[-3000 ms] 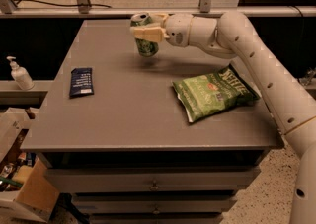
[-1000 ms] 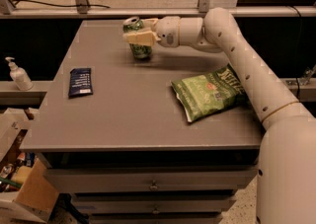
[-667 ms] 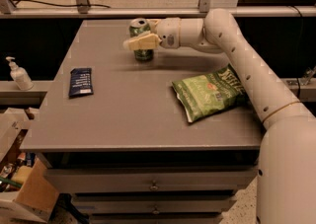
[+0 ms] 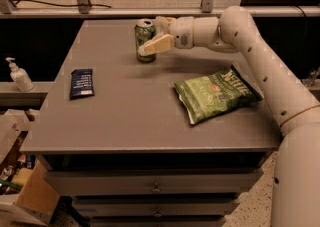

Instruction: Place green can upright

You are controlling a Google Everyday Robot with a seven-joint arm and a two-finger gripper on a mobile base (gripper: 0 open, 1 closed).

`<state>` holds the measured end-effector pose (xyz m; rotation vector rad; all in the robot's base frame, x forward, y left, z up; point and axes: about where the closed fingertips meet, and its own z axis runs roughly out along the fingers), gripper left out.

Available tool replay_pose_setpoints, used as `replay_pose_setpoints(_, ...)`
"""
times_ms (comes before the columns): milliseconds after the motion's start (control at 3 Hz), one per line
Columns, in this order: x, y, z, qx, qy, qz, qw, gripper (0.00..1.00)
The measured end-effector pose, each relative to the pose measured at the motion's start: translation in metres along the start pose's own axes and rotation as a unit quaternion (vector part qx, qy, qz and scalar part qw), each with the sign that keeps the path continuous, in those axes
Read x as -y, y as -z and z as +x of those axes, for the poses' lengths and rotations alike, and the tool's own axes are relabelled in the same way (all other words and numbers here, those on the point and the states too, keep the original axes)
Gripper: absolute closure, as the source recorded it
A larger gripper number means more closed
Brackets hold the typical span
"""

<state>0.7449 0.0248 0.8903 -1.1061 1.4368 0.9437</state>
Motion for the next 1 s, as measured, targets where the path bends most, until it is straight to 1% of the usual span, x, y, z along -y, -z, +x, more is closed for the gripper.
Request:
replay_pose_setpoints(333, 0.005, 0.035, -0.003, -0.016, 0.007, 0.023, 0.9996, 0.00)
replay_pose_setpoints(667, 0.012, 0.078, -0.009, -0.035, 0.018, 0.050, 0.9980, 0.00)
replay_pose_setpoints(1000, 0.013, 0.081, -0.010, -0.037, 0.019, 0.052, 0.9978, 0.00)
